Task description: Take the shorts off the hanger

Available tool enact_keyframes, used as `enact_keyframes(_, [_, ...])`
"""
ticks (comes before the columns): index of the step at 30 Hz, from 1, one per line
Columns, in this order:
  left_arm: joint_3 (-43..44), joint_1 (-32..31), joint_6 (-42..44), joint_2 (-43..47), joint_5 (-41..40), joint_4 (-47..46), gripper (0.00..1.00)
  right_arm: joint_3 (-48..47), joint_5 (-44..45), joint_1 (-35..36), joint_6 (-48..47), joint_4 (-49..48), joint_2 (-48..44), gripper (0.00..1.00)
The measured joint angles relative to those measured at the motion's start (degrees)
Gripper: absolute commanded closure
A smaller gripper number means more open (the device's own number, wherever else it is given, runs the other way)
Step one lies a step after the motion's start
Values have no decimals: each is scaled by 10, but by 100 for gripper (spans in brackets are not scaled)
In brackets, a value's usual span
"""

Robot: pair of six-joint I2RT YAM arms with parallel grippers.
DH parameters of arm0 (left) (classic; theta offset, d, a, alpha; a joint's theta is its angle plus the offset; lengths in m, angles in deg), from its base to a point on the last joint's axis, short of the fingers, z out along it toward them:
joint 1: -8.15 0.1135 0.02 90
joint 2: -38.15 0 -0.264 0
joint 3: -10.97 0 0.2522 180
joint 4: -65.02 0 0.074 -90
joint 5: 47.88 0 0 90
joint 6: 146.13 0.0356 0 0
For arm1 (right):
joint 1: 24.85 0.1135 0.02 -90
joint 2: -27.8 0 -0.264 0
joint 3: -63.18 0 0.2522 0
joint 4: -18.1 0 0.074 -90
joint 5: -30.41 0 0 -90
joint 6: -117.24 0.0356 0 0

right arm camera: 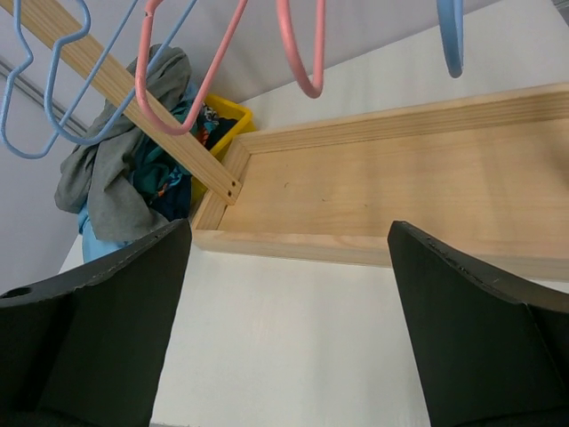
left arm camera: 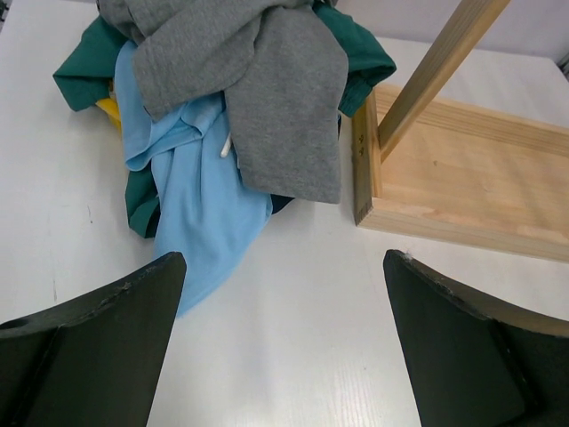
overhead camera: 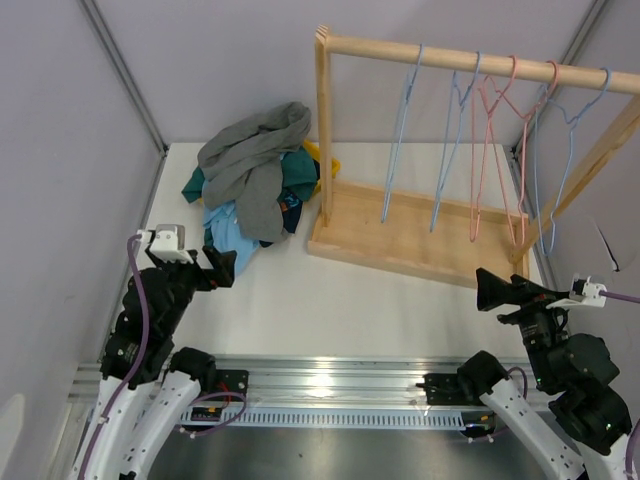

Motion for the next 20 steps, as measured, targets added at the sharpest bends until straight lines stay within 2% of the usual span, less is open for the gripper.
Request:
enact_keyframes(6, [0,0,0,-10,5,5,1,1,-26,-27,-7,-3,0,1])
enact_keyframes(20, [0,0,0,-17,4,12,1,2,-47,-29,-13,-4,0,1])
